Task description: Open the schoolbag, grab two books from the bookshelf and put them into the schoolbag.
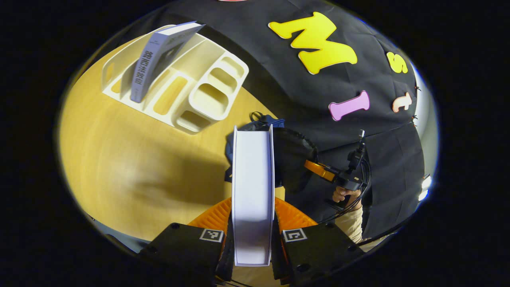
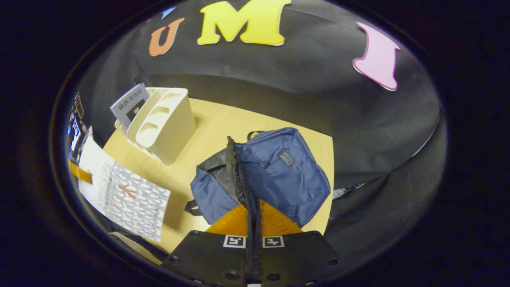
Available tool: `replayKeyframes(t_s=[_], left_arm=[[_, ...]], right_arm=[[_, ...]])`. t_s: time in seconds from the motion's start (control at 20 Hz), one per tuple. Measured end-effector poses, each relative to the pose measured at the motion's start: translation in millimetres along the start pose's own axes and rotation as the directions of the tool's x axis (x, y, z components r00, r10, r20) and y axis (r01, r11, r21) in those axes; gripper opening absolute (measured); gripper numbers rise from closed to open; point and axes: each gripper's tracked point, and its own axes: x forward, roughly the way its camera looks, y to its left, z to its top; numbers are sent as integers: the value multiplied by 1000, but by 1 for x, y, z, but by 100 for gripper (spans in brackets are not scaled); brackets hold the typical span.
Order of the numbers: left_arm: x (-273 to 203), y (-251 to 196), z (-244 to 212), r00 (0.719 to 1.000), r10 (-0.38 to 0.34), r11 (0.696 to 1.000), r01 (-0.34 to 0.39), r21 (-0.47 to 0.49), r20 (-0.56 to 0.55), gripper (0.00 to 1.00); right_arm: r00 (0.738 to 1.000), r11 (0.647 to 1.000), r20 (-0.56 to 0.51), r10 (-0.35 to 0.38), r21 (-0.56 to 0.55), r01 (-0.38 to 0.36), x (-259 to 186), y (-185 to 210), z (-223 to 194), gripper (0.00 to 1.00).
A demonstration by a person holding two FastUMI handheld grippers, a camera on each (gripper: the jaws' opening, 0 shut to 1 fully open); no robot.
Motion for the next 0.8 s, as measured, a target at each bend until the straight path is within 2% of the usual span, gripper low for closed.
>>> replayKeyframes(t_s=[0.15, 0.35, 0.7, 0.8], left_arm=[[44, -17, -7, 995, -100, 994, 101, -49, 14, 40], [100, -5, -9, 994, -97, 992, 100, -75, 42, 40], [183, 8, -26, 979, -162, 966, 183, -181, 126, 40], [200, 16, -28, 973, -161, 959, 194, -207, 167, 40]], right_arm=[[1000, 1000, 1, -14, 3, 14, -8, -8, 7, 0], [999, 998, 0, -43, -37, 43, -12, -10, 15, 1], [997, 989, 27, -70, -131, 73, -20, -14, 40, 0], [996, 983, 49, -73, -165, 80, -22, -14, 49, 0]])
